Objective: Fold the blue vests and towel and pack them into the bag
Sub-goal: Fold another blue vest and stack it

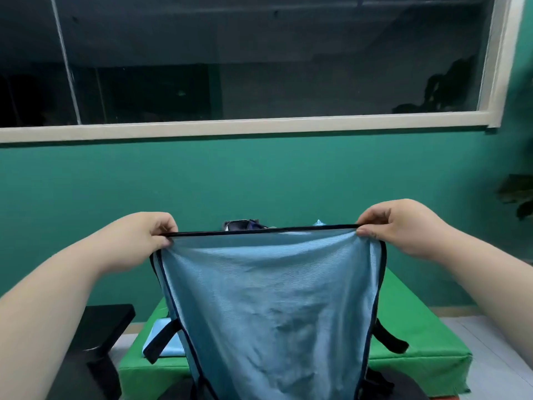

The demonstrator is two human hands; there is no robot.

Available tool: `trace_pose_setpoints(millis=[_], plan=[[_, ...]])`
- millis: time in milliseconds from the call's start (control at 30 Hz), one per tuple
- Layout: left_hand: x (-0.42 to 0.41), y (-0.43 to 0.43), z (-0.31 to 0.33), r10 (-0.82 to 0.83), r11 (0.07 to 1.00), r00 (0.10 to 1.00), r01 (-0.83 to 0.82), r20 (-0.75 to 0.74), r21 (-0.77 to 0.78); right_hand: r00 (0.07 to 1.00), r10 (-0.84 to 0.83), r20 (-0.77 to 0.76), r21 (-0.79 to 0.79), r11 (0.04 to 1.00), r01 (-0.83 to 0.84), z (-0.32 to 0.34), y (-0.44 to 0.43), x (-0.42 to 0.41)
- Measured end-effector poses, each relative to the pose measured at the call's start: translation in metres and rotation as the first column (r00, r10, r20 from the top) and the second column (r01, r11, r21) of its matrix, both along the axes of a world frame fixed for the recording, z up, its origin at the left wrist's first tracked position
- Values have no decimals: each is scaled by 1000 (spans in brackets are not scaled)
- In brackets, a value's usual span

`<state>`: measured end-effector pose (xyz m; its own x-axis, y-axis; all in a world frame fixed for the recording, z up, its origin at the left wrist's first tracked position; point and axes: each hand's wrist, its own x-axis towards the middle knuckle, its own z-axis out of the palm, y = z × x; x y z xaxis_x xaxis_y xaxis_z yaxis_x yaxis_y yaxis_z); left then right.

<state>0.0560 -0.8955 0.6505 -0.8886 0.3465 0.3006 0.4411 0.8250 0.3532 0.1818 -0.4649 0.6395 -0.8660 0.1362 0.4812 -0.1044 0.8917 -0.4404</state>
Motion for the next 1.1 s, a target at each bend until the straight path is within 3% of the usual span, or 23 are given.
trace_pose_setpoints(millis=[367, 633, 700, 867, 1100], plan=[[2, -7, 3, 97, 995, 994, -98, -50, -29, 992, 5, 125, 84, 996, -16, 9, 0, 3], [3, 2, 4, 131, 990, 989, -128, -75, 52, 970, -16, 244, 128, 992, -16, 13, 10, 3], [-2, 5, 1, 127, 988, 992, -124, -26, 89, 971, -41, 236, 154, 988, 4, 11, 15, -2], [-30, 17, -10, 37, 928, 979, -108, 201, 356, 974, -107, 200, 118, 989, 84, 4, 27, -29], [-101, 44, -36, 13, 911, 974, -105, 227, 398, 960, -128, 249, -32, 990, 140, -9, 41, -85]])
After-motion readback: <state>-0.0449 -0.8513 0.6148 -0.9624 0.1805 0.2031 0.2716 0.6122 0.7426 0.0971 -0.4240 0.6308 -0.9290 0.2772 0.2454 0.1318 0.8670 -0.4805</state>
